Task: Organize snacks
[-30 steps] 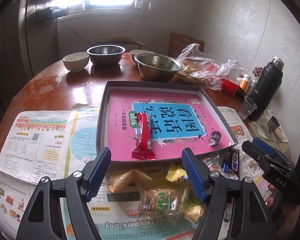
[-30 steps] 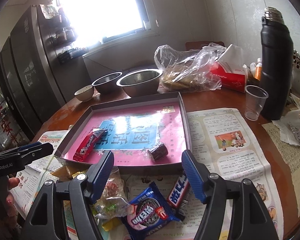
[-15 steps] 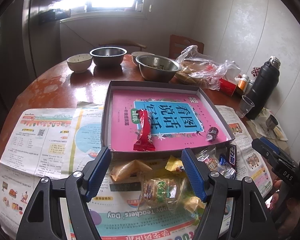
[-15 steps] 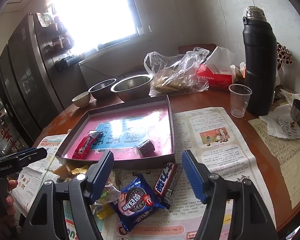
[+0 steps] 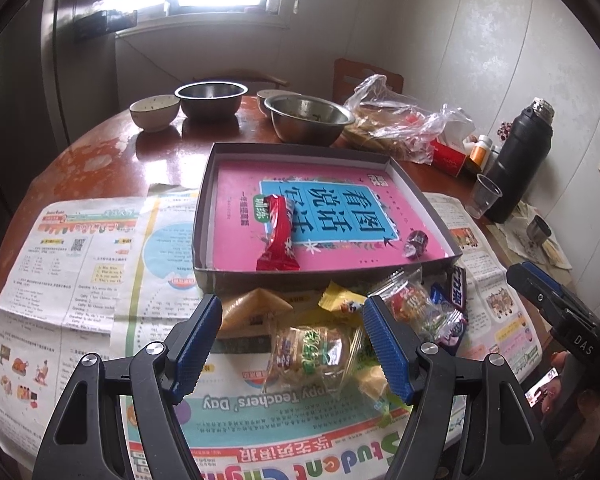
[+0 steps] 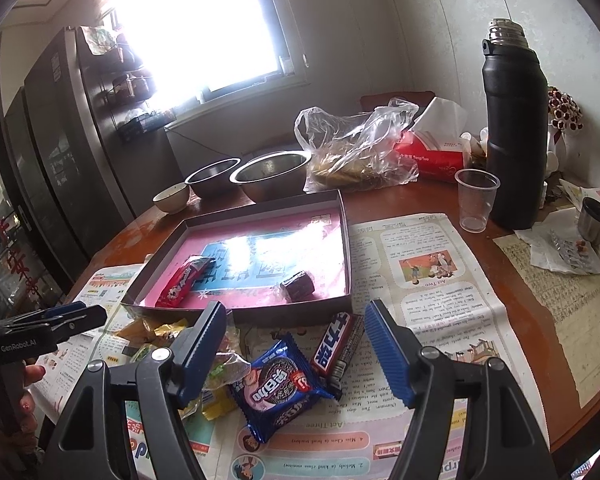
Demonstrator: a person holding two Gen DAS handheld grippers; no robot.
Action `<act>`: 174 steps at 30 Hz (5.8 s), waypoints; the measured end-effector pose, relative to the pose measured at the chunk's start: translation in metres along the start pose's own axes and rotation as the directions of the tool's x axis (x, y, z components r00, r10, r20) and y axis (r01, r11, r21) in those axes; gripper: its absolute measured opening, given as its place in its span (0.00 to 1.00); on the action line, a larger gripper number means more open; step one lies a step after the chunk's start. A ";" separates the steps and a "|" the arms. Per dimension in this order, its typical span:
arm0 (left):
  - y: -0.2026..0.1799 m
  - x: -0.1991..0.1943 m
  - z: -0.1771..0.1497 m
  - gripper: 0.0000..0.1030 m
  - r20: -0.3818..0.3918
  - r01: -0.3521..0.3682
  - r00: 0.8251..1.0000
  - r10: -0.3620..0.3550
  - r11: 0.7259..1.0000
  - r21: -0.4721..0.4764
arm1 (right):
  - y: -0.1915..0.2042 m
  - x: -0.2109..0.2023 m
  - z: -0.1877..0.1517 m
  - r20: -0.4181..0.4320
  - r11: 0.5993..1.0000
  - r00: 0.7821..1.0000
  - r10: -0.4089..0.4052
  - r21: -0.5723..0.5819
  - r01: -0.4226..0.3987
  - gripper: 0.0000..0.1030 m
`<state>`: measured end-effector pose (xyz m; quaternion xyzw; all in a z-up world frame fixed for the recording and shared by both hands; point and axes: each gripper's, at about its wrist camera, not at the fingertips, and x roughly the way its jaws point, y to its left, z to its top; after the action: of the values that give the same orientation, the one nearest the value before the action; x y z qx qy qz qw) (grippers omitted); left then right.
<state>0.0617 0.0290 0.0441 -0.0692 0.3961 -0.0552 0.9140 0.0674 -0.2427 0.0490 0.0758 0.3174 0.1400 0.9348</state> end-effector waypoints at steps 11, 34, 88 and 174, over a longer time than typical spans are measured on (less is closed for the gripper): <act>-0.006 0.000 -0.009 0.73 -0.019 0.005 1.000 -0.004 1.000 0.017 | 0.009 -0.004 -0.008 -0.009 1.000 1.000 0.020 -0.024 -0.020 0.71; 0.000 0.037 -0.030 0.73 -0.123 0.050 0.991 -0.050 0.999 0.002 | 0.035 0.020 -0.030 -0.103 0.993 0.993 0.062 -0.098 -0.072 0.72; 0.002 0.077 -0.034 0.68 -0.150 0.072 0.986 -0.069 0.997 0.013 | 0.048 0.084 -0.034 -0.167 0.981 0.983 0.080 -0.163 -0.108 0.41; -0.009 0.029 0.018 0.58 0.005 0.156 0.988 -0.156 0.988 -0.016 | 0.027 0.045 -0.007 -0.061 0.991 0.993 0.105 -0.081 -0.110 0.41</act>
<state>0.0940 0.0168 0.0376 -0.1074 0.3881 -0.1231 0.9071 0.0911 -0.2028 0.0241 0.0495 0.3332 0.2056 0.9188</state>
